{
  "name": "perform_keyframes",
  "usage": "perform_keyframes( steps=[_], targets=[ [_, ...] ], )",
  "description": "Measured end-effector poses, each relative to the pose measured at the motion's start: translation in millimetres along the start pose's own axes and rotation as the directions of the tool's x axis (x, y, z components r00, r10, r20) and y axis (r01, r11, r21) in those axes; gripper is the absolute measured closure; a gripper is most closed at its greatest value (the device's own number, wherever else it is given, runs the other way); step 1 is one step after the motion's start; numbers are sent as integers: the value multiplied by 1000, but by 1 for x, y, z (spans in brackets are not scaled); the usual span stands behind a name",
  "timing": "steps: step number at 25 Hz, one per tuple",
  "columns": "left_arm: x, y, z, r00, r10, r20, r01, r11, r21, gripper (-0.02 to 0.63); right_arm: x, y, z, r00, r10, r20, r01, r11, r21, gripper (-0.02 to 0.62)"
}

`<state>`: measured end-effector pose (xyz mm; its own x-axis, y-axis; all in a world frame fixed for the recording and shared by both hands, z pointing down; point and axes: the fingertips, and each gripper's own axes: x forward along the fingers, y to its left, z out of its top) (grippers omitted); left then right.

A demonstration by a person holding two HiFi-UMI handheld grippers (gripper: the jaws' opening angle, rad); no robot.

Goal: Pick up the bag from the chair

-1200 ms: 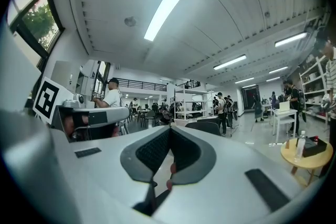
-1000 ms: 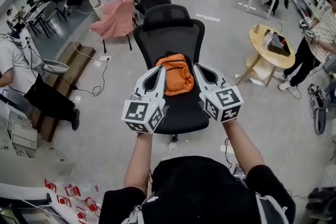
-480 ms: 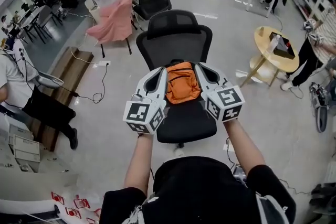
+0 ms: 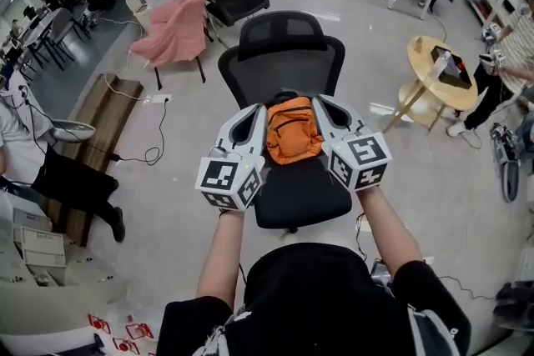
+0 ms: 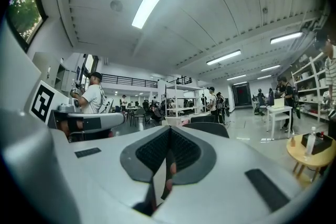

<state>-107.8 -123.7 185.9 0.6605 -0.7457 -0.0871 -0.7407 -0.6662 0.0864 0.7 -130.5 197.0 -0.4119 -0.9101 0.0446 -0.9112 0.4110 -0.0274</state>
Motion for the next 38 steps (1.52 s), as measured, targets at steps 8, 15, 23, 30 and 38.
perform_keyframes(
  steps=[8, 15, 23, 30, 38],
  targets=[
    [8, 16, -10, 1000, -16, -14, 15, 1000, -21, 597, 20, 0, -9, 1000, -9, -20, 9, 1000, 2, 595],
    [28, 21, -26, 999, -22, -37, 20, 999, -41, 597, 32, -16, -19, 999, -15, -39, 15, 1000, 9, 595],
    [62, 36, -57, 998, -10, -68, 5, 997, -76, 597, 61, -50, -47, 996, -7, -85, 11, 999, 42, 595],
    [92, 49, -84, 996, -7, -84, -2, 995, -103, 597, 89, -77, -72, 989, 16, -147, -7, 998, 56, 595],
    [120, 64, -133, 985, 11, -172, -34, 990, -135, 597, 118, -105, -110, 976, 45, -215, -28, 996, 84, 595]
  ],
)
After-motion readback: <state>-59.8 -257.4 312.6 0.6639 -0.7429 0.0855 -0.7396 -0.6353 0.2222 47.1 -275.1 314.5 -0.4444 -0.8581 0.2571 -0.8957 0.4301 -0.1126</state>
